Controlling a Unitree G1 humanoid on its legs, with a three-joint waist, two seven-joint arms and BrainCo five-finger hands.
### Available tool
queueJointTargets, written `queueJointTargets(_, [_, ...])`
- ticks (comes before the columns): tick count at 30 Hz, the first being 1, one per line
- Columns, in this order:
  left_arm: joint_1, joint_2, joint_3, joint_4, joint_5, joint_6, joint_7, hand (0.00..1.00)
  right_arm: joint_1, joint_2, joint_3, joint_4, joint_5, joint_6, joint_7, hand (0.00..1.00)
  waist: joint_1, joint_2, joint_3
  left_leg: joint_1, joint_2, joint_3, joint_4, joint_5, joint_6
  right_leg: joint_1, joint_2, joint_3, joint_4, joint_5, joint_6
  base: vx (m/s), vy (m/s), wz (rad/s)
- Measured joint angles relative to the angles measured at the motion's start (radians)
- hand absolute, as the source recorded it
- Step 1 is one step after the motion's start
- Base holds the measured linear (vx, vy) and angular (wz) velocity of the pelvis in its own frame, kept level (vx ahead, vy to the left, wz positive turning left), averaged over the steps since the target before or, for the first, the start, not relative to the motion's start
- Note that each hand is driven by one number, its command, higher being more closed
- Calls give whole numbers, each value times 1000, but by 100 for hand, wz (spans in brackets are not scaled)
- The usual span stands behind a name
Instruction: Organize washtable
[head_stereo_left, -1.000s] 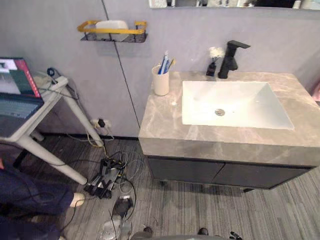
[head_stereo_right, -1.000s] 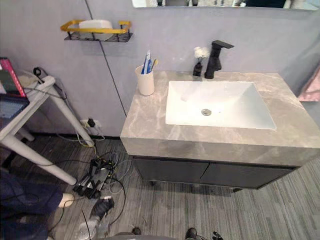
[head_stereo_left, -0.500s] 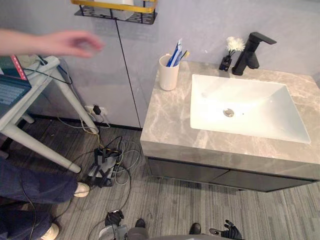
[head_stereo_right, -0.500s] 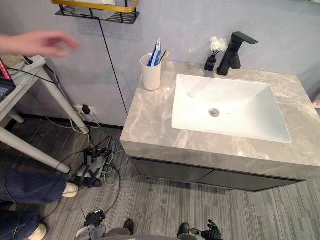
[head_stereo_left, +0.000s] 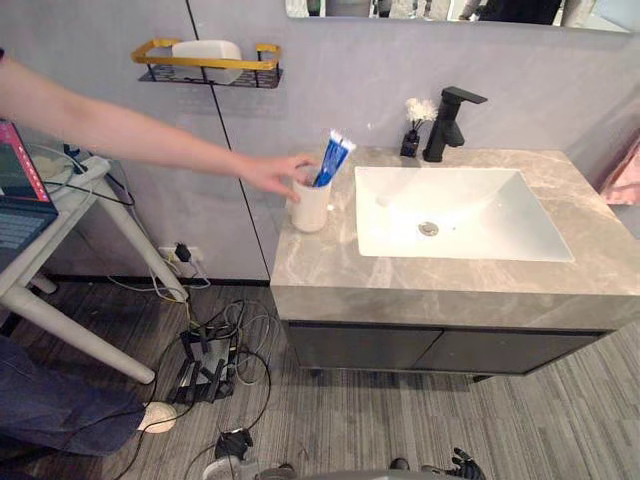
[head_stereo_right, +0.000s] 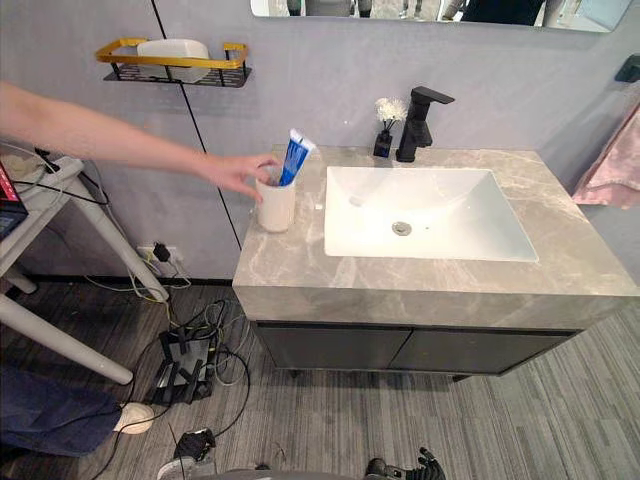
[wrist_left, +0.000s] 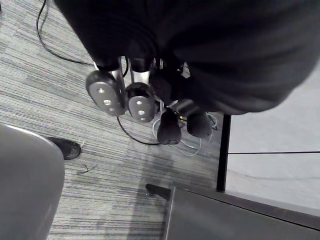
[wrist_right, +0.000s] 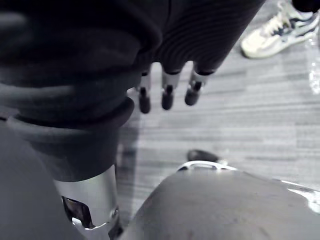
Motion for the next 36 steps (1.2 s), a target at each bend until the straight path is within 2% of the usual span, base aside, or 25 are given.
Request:
queueJointTargets(8, [0, -3, 4, 32, 0, 0, -18, 100, 8, -2, -19, 30, 0, 1, 1, 0, -2, 12, -23, 23, 3, 11, -7, -1, -3, 22, 11, 20, -34, 24, -1, -9, 0, -5])
queueJointTargets(17, [-2, -4, 5, 41, 0, -3, -19, 100, 4, -2, -22, 47, 0, -2, 1, 0, -4, 14, -23, 35, 2, 14, -9, -1, -2, 39, 13, 25, -50, 28, 0, 4, 1, -1])
queueJointTargets(21, [-2, -3, -35, 22, 1, -4, -17, 100, 4, -3, -20, 48, -1, -3, 0, 0, -5, 15, -23, 35, 2, 13, -8, -1, -2, 37, 13, 24, -50, 28, 0, -11, 0, 0])
queueJointTargets(23, [22, 2, -136, -69, 5, -1, -16, 100, 6, -4, -16, 47, -1, -4, -1, 0, -8, 15, -23, 34, 2, 13, -8, -2, -3, 35, 12, 23, -50, 27, -1, -44, 0, 1])
queueJointTargets(25, [49, -1, -187, -180, 10, 0, -16, 100, 7, -4, -13, 46, -1, -5, -1, 0, -7, 14, -23, 29, 2, 8, -8, -4, -7, 34, 12, 19, -51, 26, -3, -19, 1, 8])
queueJointTargets(27, [75, -11, -246, -402, 8, 1, -16, 100, 8, -9, 8, 41, -1, -7, -4, 0, -7, 14, -23, 15, 2, -5, -6, -5, -7, 33, 12, 6, -53, 25, -4, -15, -5, 17])
queueJointTargets(28, [89, -15, -270, -567, -1, -2, -16, 100, 9, -12, 20, 37, -1, -8, -5, 0, -6, 15, -24, 11, 3, -11, -6, -4, -7, 33, 13, 2, -53, 25, -5, 2, -6, 11])
queueJointTargets(30, [97, -15, -282, -788, -3, -15, -18, 100, 9, -23, 47, 36, -1, -12, -6, 0, -1, 21, -25, 9, 4, -12, -6, -1, -3, 32, 15, 2, -53, 26, -4, 9, -3, 2])
queueJointTargets(32, [90, -7, -271, -978, 0, -52, -11, 100, 11, -32, 59, 37, -1, -23, -6, 0, -3, 31, -33, 9, 4, -12, -6, -1, -2, 32, 15, 3, -54, 27, -1, 16, 2, 0])
queueJointTargets(33, [74, -1, -262, -1047, -2, -70, -2, 100, 13, -41, 75, 37, -2, -29, -5, 0, -3, 37, -37, 10, 3, -12, -6, -1, -2, 33, 15, 2, -54, 28, -1, 0, 0, 0])
queueJointTargets(36, [27, 23, -241, -1147, -21, -77, 13, 100, 12, -50, 83, 38, -15, -29, -1, 0, -3, 43, -41, 12, 3, -12, -5, -1, -1, 34, 16, 2, -54, 28, -1, 0, 0, 0])
